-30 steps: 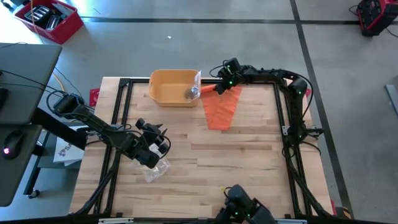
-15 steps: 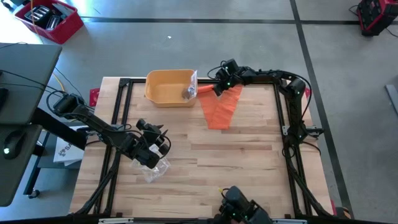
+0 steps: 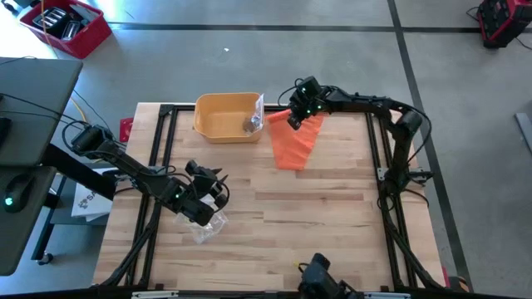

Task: Roll bandage
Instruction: Roll the orange bandage

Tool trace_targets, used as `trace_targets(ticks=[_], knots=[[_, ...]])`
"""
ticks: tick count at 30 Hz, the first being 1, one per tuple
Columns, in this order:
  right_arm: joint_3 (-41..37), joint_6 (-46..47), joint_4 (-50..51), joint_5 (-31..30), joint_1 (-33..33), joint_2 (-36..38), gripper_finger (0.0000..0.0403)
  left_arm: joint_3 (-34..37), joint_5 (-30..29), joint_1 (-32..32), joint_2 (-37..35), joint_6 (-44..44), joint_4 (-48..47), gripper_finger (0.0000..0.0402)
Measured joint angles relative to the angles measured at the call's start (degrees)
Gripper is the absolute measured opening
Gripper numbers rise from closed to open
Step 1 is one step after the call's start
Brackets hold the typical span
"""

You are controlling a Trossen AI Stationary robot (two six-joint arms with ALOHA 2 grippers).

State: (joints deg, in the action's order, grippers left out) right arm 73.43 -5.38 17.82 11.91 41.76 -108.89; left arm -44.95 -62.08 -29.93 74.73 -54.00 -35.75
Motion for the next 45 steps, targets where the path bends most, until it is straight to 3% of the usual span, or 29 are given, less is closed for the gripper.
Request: trace_targets(ticks=[6,11,15,21,29,32,45], knots=[[-5.19,-2.81,4.44,-2.98,-3.69,9.60,0.0000,0.00,-0.02,-0.20,-0.01,9.33,7.59,0.0132],[-15.11,0.56,1.14,-5.88,-7.53,19.97,0.0000,0.00,-0.72,-0.99,-0.10,9.69,9.14,0.0132],[-22.01,5.10,-1.70,-5.66,-9.02,23.55,0.0000,0.00,-3.07,-1.31,-0.10,10.22,10.69,0.0132],[-28.01,7.51,-10.58,-5.18,-7.92,21.27,0.0016,0.00,-3.33,-0.25,-0.10,16.46,16.36,0.0132],[-29.65,17.95,-23.92,-4.26,-4.45,11.51,0.0144,-0.04,1.88,3.78,-0.10,24.48,21.22,0.0132],[-29.20,21.81,-24.96,-4.49,-3.24,8.98,0.0174,-0.04,4.13,4.95,-0.10,24.69,22.37,0.0132],[-28.92,23.45,-25.91,-4.32,-2.74,9.57,0.0181,-0.04,6.10,5.18,-0.06,24.68,22.46,0.0132]])
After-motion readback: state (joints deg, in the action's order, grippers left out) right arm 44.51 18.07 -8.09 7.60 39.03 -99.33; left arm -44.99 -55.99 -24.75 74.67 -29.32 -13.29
